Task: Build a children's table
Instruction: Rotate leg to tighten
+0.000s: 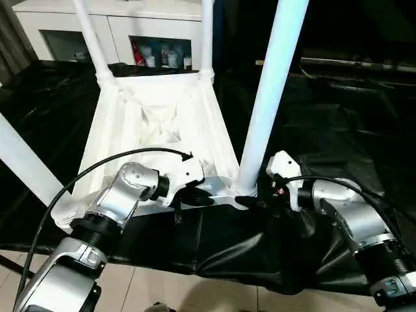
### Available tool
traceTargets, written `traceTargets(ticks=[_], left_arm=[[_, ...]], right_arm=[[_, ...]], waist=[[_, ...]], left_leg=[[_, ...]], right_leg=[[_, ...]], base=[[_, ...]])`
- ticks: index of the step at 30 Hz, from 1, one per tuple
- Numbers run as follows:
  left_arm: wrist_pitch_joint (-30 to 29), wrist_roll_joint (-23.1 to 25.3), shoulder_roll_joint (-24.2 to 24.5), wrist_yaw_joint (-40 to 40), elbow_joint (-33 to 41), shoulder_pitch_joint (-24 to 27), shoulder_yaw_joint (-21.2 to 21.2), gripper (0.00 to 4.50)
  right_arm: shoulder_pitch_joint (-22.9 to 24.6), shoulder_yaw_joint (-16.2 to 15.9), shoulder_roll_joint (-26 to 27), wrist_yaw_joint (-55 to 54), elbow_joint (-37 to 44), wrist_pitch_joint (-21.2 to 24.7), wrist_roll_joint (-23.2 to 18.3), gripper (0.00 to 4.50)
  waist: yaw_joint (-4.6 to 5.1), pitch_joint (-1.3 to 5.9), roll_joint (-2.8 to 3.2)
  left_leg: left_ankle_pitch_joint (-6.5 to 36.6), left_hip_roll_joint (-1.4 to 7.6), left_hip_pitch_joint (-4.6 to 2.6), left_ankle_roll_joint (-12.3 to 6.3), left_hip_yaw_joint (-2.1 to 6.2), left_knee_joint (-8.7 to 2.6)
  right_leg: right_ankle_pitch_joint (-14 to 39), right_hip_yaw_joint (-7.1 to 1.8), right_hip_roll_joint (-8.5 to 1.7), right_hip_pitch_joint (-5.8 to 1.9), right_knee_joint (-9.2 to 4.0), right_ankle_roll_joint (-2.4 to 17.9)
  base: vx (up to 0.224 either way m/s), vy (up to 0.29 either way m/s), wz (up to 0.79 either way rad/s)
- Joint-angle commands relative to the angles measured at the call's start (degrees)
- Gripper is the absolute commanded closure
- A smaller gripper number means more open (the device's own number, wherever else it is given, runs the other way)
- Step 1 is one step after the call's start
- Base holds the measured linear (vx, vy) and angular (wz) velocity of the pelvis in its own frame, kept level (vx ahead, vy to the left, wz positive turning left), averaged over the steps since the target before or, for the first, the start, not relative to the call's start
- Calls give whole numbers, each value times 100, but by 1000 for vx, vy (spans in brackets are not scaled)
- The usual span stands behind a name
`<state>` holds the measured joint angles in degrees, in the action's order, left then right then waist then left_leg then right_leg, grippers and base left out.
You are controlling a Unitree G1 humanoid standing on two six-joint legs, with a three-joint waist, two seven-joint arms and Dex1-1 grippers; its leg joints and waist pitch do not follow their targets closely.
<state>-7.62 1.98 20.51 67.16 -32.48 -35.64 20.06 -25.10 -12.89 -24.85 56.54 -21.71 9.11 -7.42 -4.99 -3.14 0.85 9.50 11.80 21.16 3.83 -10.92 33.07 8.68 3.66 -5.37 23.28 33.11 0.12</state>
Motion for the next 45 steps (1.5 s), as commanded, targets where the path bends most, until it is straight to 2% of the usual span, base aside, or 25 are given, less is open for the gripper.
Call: traceTargets(ticks=[1, 4, 7, 9, 13, 14, 16, 19, 20, 21, 24, 25, 26, 27, 28, 30, 31, 32, 33, 37, 40, 41, 45], left_arm=[[-42, 28, 0, 34, 133, 67, 79, 450], [-75, 28, 7, 27, 184, 98, 78, 450], [-86, 32, 21, 26, 209, 120, 79, 450], [-94, 35, 24, 20, 217, 127, 79, 450], [-116, 34, 47, 35, 249, 154, 85, 450], [-130, 35, 52, 44, 261, 166, 92, 450], [-157, 39, 48, 24, 286, 186, 103, 450], [-244, 76, -2, -88, 258, 185, 114, 450], [-291, 118, -65, -230, 181, 155, 105, 450], [-378, 261, -277, -761, -132, 26, 47, 450], [-459, 345, -540, -1315, -499, -145, -48, 450], [-587, 396, -829, -1942, -919, -385, -175, 450], [-587, 396, -829, -1942, -919, -385, -175, 450], [-672, 405, -973, -2245, -1116, -513, -241, 450], [-751, 400, -1075, -2451, -1234, -599, -292, 450], [-941, 355, -1405, -2976, -1563, -855, -431, 450], [-977, 367, -1523, -3172, -1704, -952, -482, 450], [-977, 388, -1602, -3292, -1809, -1019, -504, 450], [-957, 430, -1687, -3416, -1952, -1102, -505, 450], [-787, 537, -1801, -3595, -2301, -1263, -475, 450], [-645, 530, -1755, -3463, -2269, -1212, -450, 450], [-599, 530, -1713, -3379, -2260, -1187, -442, 450], [-390, 563, -1595, -3218, -2250, -1137, -404, 450]], right_arm=[[-126, 27, 23, -41, -122, -115, 59, 95], [-161, 36, 60, -65, -195, -170, 67, 119], [-190, 46, 95, -49, -251, -237, 54, 149], [-203, 57, 113, -22, -286, -268, 28, 161], [-218, 61, 142, 60, -343, -347, 20, 170], [-219, 61, 152, 81, -363, -373, 16, 172], [-207, 80, 180, 55, -388, -376, 17, 173], [-217, 198, 325, -219, -544, -302, -16, 174], [-248, 291, 444, -503, -682, -291, -8, 174], [-287, 526, 765, -1117, -941, -171, -79, 174], [-354, 737, 1106, -1884, -1227, -60, -76, 175], [-512, 989, 1433, -2804, -1637, -31, -59, 175], [-512, 989, 1433, -2804, -1637, -31, -59, 175], [-616, 1098, 1562, -3207, -1864, -26, -56, 175], [-687, 1141, 1632, -3471, -2007, -25, -25, 175], [-940, 1277, 1862, -4110, -2452, 10, 15, 175], [-1047, 1312, 1946, -4331, -2614, -8, 72, 175], [-1129, 1289, 1996, -4453, -2719, -24, 154, 175], [-1253, 1219, 2058, -4527, -2858, -72, 262, 175], [-1523, 1157, 2186, -4545, -3159, -289, 361, 175], [-1576, 1273, 2237, -4411, -3186, -521, 194, 175], [-1614, 1264, 2203, -4377, -3237, -703, 237, 119], [-1641, 1345, 2062, -4292, -3221, -906, 246, 85]], waist=[[17, 411, -75], [19, 406, -109], [18, 406, -107], [16, 407, -131], [17, 414, -122], [20, 416, -144], [21, 412, -145], [28, 413, -143], [40, 401, -143], [74, 397, -162], [147, 390, -164], [158, 382, -158], [194, 377, -145], [209, 388, -141], [215, 378, -104], [240, 384, -110], [239, 387, -73], [264, 398, -94], [266, 395, -64], [282, 409, -100], [254, 420, -108], [253, 418, -102], [257, 406, -96]], left_leg=[[1367, 123, -76, -210, 26, -366], [1368, 122, -69, -230, 23, -365], [1351, 125, -68, -230, 27, -367], [1339, 127, -75, -231, 24, -366], [1305, 128, -75, -241, 22, -361], [1301, 127, -72, -250, 20, -358], [1288, 130, -73, -255, 18, -359], [1298, 128, -81, -243, 14, -357], [1368, 124, -74, -215, 19, -368], [1414, 113, -60, -172, 20, -370], [1687, 81, -90, 16, 45, -385], [1728, 87, -94, 28, 54, -396], [1851, 77, -122, 95, 56, -388], [1876, 71, -109, 87, 67, -387], [1894, 64, -107, 87, 56, -382], [2041, 53, -132, 84, 55, -368], [2040, 55, -129, 98, 66, -367], [2040, 49, -105, 104, 77, -373], [2086, 50, -115, 79, 75, -375], [2077, 46, -94, -24, 67, -366], [1922, 55, -77, -122, 59, -364], [1882, 57, -73, -140, 55, -363], [1947, 60, -72, -148, 61, -376]], right_leg=[[1492, -193, -246, -266, -309, 1195], [1520, -191, -250, -271, -310, 1192], [1557, -193, -252, -269, -308, 1167], [1547, -195, -249, -265, -305, 1166], [1409, -195, -248, -266, -288, 1214], [1408, -193, -250, -272, -281, 1217], [1421, -194, -250, -271, -285, 1211], [1444, -198, -248, -261, -288, 1210], [1539, -194, -250, -262, -302, 1197], [1647, -195, -251, -262, -310, 1168], [2226, -171, -244, -242, -377, 972], [2294, -171, -255, -238, -395, 947], [2448, -163, -246, -206, -419, 917], [2520, -153, -252, -226, -429, 879], [2519, -158, -248, -210, -443, 882], [2583, -142, -234, -188, -475, 879], [2541, -141, -243, -191, -467, 901], [2457, -131, -223, -205, -451, 900], [2378, -127, -217, -204, -463, 899], [2150, -131, -225, -221, -454, 987], [1913, -140, -239, -248, -420, 1080], [1870, -139, -238, -248, -416, 1113], [2031, -127, -238, -254, -431, 1101]], base=[[0, 0, 0], [0, 0, 0], [0, 0, 0], [0, 0, 0], [0, 0, 0], [0, 0, 0], [0, 0, 0], [0, 0, 0], [0, 0, 0], [0, 0, 0], [0, 0, 0], [-63, 3, -2], [0, 0, 0], [0, 0, 0], [0, 0, 0], [0, 0, 0], [0, 0, 0], [0, 0, 0], [0, 0, 0], [0, 0, 0], [0, 0, 0], [0, 0, 0], [0, 0, 0]])
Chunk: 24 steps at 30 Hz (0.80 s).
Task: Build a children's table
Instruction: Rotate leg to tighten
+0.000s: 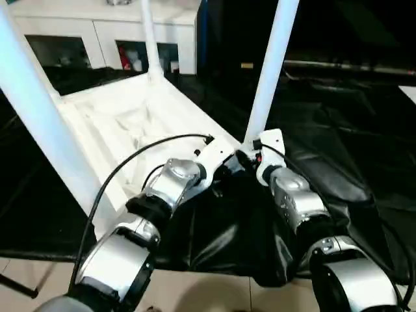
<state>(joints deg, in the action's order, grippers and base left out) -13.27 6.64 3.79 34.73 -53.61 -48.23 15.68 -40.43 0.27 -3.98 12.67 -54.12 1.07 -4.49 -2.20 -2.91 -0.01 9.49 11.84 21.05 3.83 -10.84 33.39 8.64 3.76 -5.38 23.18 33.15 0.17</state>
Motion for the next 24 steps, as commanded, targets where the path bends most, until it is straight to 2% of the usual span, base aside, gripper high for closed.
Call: traceTargets(ticks=[1, 2, 4, 5, 6, 8, 11, 15, 19, 20, 24], left_arm=[[309, 110, 123, 119, -142, 133, 57, 450], [310, 105, 163, 168, -145, 138, 51, 450], [483, 109, 344, 482, -39, 196, 107, 450], [493, 113, 418, 579, 3, 217, 122, 450], [496, 114, 436, 603, 14, 222, 126, 450], [718, 69, 618, 953, 139, 277, 143, 450], [917, 32, 739, 1244, 252, 344, 170, 450], [1119, -275, 1118, 2641, 1063, 743, 374, 450], [970, -355, 1276, 3092, 1511, 914, 521, 450], [942, -372, 1287, 3123, 1588, 942, 520, 450], [934, -372, 1300, 3143, 1656, 972, 499, 450]], right_arm=[[-107, 38, -93, 169, 48, -157, -29, 85], [-92, 55, -158, 300, 101, -191, -47, 63], [120, -95, -423, 1044, 563, -212, -81, 60], [225, -170, -530, 1380, 772, -228, -96, 53], [252, -190, -557, 1464, 824, -234, -99, 40], [633, -362, -901, 2400, 1540, -66, -328, 21], [845, -475, -1152, 2836, 1919, 66, -396, 6], [1279, -826, -1738, 3962, 2553, 274, -411, 6], [1337, -867, -1798, 4071, 2691, 365, -383, 6], [1320, -873, -1786, 4019, 2681, 358, -347, 6], [1289, -947, -1766, 4009, 2668, 362, -288, 6]], waist=[[-22, 383, 14], [-10, 382, 3], [-15, 377, 14], [-29, 379, -13], [-39, 376, -14], [-48, 382, -9], [-68, 378, -24], [-98, 368, 14], [-151, 382, 49], [-163, 368, 57], [-240, 378, 45]], left_leg=[[1969, 57, -71, -142, 50, -405], [1982, 55, -61, -149, 50, -408], [1993, 58, -62, -184, 49, -407], [1961, 57, -54, -239, 45, -407], [1925, 62, -58, -258, 39, -405], [1808, 62, -45, -327, 41, -403], [1717, 78, -27, -369, 47, -405], [1772, 117, -53, -348, 52, -425], [1793, 146, -83, -237, 43, -431], [1820, 147, -107, -213, 29, -432], [1773, 146, -101, -137, 16, -440]], right_leg=[[2053, -138, -235, -237, -437, 1091], [2077, -136, -231, -244, -442, 1070], [2079, -138, -230, -250, -448, 1070], [2018, -136, -216, -268, -443, 1037], [1991, -147, -226, -263, -443, 1029], [1969, -146, -231, -285, -439, 1036], [1857, -151, -231, -294, -419, 1105], [1881, -164, -247, -275, -415, 1220], [1708, -175, -243, -245, -375, 1300], [1658, -182, -224, -211, -378, 1332], [1558, -196, -235, -227, -345, 1291]], base=[[0, 0, 0], [0, 0, 0], [0, 0, 0], [0, 0, 0], [0, 0, 0], [0, 0, 0], [0, 0, 0], [0, 0, 0], [0, 0, 0], [0, 0, 0], [0, 0, 0]])
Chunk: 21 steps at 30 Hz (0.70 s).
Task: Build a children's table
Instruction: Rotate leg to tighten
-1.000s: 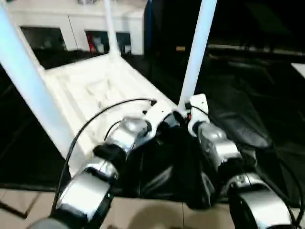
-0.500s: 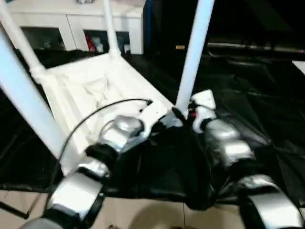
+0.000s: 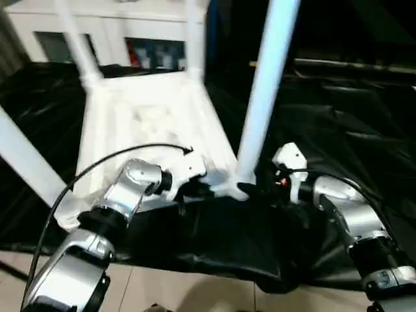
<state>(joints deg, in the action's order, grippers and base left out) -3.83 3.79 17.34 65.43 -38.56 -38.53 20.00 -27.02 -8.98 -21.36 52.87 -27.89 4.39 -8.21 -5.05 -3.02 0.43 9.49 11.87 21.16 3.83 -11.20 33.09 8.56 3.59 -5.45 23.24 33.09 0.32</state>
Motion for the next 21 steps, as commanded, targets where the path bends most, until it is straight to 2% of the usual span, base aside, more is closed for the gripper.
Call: traceTargets(ticks=[1, 2, 10, 14, 21], left_arm=[[-15, -70, -45, 85, 177, 16, 58, 450], [-24, -50, -38, 78, 183, 17, 45, 450], [-115, -24, -8, 56, 293, 49, 28, 450], [-119, -22, 4, 46, 287, 51, 21, 450], [-183, -25, 39, 80, 334, 78, 19, 450]], right_arm=[[-40, -59, -39, 15, 82, 55, 89, 6], [-27, -100, -42, 74, 111, 72, 110, 6], [-41, -187, -44, 119, 3, 15, 235, 6], [-55, -112, 9, 66, -28, 55, 136, 36], [-39, -39, 77, 118, -45, 77, 79, 92]], waist=[[40, 387, 0], [36, 388, -22], [23, 385, -22], [24, 393, -25], [21, 391, -20]], left_leg=[[1768, 141, -108, -127, 52, -413], [1771, 137, -100, -122, 51, -414], [1690, 130, -89, -128, 52, -407], [1623, 125, -89, -146, 46, -397], [1645, 128, -92, -144, 49, -400]], right_leg=[[1559, -179, -226, -236, -337, 1262], [1559, -180, -230, -244, -336, 1240], [1703, -186, -247, -246, -350, 1145], [1532, -187, -235, -250, -331, 1182], [1592, -185, -241, -251, -336, 1181]], base=[[0, 0, 0], [0, 0, 0], [0, 0, 0], [0, 0, 0], [0, 0, 0]])
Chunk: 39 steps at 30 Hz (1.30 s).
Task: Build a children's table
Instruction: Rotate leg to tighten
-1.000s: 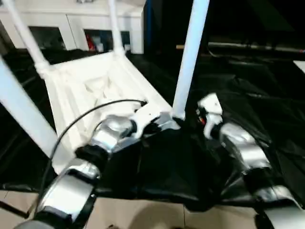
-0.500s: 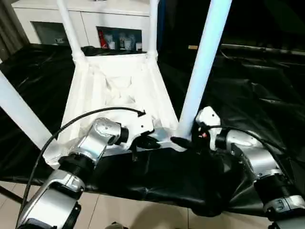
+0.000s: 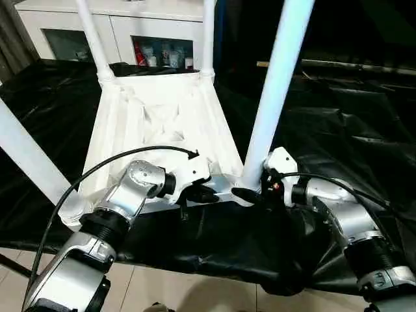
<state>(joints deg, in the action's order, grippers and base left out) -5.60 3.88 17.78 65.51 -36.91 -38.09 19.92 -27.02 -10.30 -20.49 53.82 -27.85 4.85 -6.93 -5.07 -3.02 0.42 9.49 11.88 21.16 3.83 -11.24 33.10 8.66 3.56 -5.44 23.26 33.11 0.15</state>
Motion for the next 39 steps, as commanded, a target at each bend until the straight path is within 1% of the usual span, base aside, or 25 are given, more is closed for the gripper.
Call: traceTargets(ticks=[1, 2, 7, 8, 15, 16, 18, 20, 21, 22, 23, 24, 25, 26, 27, 28, 29, 30, 31, 32, 34, 36, 37, 38, 39], left_arm=[[-8, -34, -1, 75, 172, 34, 26, 450], [-8, -34, 4, 76, 172, 35, 24, 450], [-27, -33, 56, 118, 182, 56, 25, 450], [-30, -33, 62, 124, 183, 59, 25, 450], [-81, -33, 75, 146, 203, 87, 39, 450], [-101, -30, 51, 99, 181, 81, 28, 450], [-162, -20, 0, -13, 124, 59, -2, 450], [-317, 37, -170, -475, -121, -48, -111, 450], [-412, 98, -264, -800, -287, -128, -170, 450], [-412, 98, -264, -800, -287, -128, -170, 450], [-537, 199, -530, -1649, -753, -360, -337, 450], [-537, 199, -530, -1649, -753, -360, -337, 450], [-655, 173, -760, -2229, -1077, -541, -499, 450], [-741, 136, -959, -2655, -1334, -696, -619, 450], [-802, 111, -1126, -2994, -1529, -822, -704, 450], [-802, 111, -1126, -2994, -1529, -822, -704, 450], [-836, 93, -1274, -3246, -1685, -935, -756, 450], [-855, 71, -1444, -3498, -1839, -1052, -812, 450], [-866, 57, -1555, -3660, -1939, -1127, -849, 450], [-858, 75, -1643, -3713, -2028, -1192, -825, 450], [-837, 106, -1737, -3724, -2103, -1251, -779, 450], [-815, 156, -1750, -3709, -2147, -1274, -739, 450], [-803, 178, -1747, -3703, -2167, -1278, -727, 450], [-771, 206, -1735, -3703, -2253, -1306, -714, 450], [-764, 215, -1719, -3682, -2269, -1305, -705, 450]], right_arm=[[-37, 87, -11, 28, -58, 24, -45, 104], [-36, 79, -11, 29, -67, 17, -43, 124], [3, 68, 2, 40, -75, 12, -58, 158], [9, 67, 4, 42, -72, 14, -59, 171], [170, 28, 19, 35, -78, 15, -23, 180], [196, 38, 36, -25, -108, 23, -11, 181], [202, 99, 101, -200, -206, 39, -6, 181], [144, 311, 330, -848, -492, 132, 18, 182], [101, 420, 461, -1187, -630, 197, 18, 182], [101, 420, 461, -1187, -630, 197, 18, 182], [-59, 665, 792, -2086, -972, 352, 30, 182], [-59, 665, 792, -2086, -972, 352, 30, 183], [-231, 822, 1008, -2787, -1286, 416, 59, 183], [-402, 953, 1180, -3375, -1582, 469, 74, 183], [-560, 1055, 1312, -3815, -1843, 521, 80, 183], [-560, 1055, 1312, -3815, -1843, 521, 80, 183], [-720, 1138, 1426, -4168, -2083, 559, 69, 183], [-898, 1163, 1540, -4473, -2316, 522, 116, 183], [-1013, 1175, 1614, -4661, -2462, 487, 157, 183], [-1123, 1107, 1679, -4743, -2580, 392, 248, 183], [-1255, 1046, 1768, -4700, -2709, 297, 301, 183], [-1319, 1040, 1806, -4653, -2758, 230, 318, 183], [-1347, 1057, 1827, -4616, -2767, 191, 308, 183], [-1404, 1110, 1853, -4579, -2812, 58, 271, 148], [-1415, 1129, 1850, -4538, -2806, -14, 250, 127]], waist=[[22, 392, -14], [22, 390, -17], [21, 396, -20], [22, 396, -7], [27, 402, -4], [29, 399, -19], [26, 397, -15], [41, 380, -10], [67, 368, -19], [66, 364, -12], [69, 361, -25], [89, 347, -8], [116, 343, 7], [162, 346, -25], [179, 345, -32], [201, 336, -29], [200, 342, -39], [214, 342, -34], [218, 349, -36], [217, 360, -32], [213, 367, -30], [194, 376, -38], [188, 383, -42], [185, 386, -42], [179, 386, -43]], left_leg=[[1648, 127, -95, -142, 53, -399], [1647, 124, -89, -140, 54, -401], [1599, 122, -87, -148, 51, -395], [1599, 124, -86, -147, 52, -395], [1603, 124, -94, -141, 48, -391], [1600, 122, -90, -146, 47, -391], [1596, 119, -88, -150, 48, -390], [1671, 115, -93, -98, 51, -402], [1801, 100, -105, -44, 49, -404], [1867, 95, -122, -10, 60, -407], [1965, 95, -127, 11, 73, -415], [2035, 77, -143, 84, 74, -411], [2105, 79, -153, 130, 80, -421], [2191, 57, -149, 186, 100, -416], [2233, 43, -166, 162, 98, -402], [2272, 36, -166, 137, 95, -395], [2284, 32, -147, 76, 111, -395], [2273, 26, -142, 51, 98, -388], [2274, 18, -174, 51, 104, -374], [2202, 22, -143, 31, 108, -381], [2170, 28, -124, -3, 105, -392], [2061, 41, -89, -63, 95, -403], [2033, 44, -90, -78, 92, -404], [1966, 44, -81, -102, 85, -400], [1949, 43, -85, -117, 78, -396]], right_leg=[[1581, -183, -241, -250, -339, 1200], [1582, -181, -241, -255, -338, 1198], [1490, -182, -239, -260, -325, 1221], [1479, -182, -239, -260, -328, 1227], [1384, -182, -232, -261, -318, 1268], [1383, -182, -230, -264, -318, 1266], [1416, -182, -234, -265, -319, 1261], [1614, -184, -246, -248, -342, 1232], [1888, -180, -238, -233, -377, 1162], [2054, -174, -245, -224, -390, 1111], [2310, -164, -252, -227, -427, 1016], [2457, -161, -241, -190, -444, 964], [2545, -161, -235, -179, -446, 954], [2758, -131, -234, -189, -471, 867], [2918, -122, -243, -168, -516, 803], [3009, -115, -239, -155, -529, 779], [3137, -93, -249, -183, -564, 690], [3152, -100, -245, -166, -573, 667], [3210, -88, -242, -136, -585, 645], [3089, -88, -244, -157, -577, 650], [2851, -92, -229, -168, -557, 684], [2454, -112, -229, -196, -503, 803], [2387, -114, -232, -204, -495, 829], [2249, -121, -230, -212, -475, 887], [2223, -125, -239, -210, -474, 916]], base=[[0, 0, 0], [0, 0, 0], [0, 0, 0], [0, 0, 0], [0, 0, 0], [0, 0, 0], [0, 0, 0], [0, 0, 0], [0, 0, 0], [0, 0, 0], [0, 0, 0], [0, 0, 0], [-52, 1, -1], [-52, 1, -1], [0, 0, 0], [0, 0, 0], [0, 0, 0], [0, 0, 0], [0, 0, 0], [0, 0, 0], [0, 0, 0], [0, 0, 0], [0, 0, 0], [0, 0, 0], [0, 0, 0]])
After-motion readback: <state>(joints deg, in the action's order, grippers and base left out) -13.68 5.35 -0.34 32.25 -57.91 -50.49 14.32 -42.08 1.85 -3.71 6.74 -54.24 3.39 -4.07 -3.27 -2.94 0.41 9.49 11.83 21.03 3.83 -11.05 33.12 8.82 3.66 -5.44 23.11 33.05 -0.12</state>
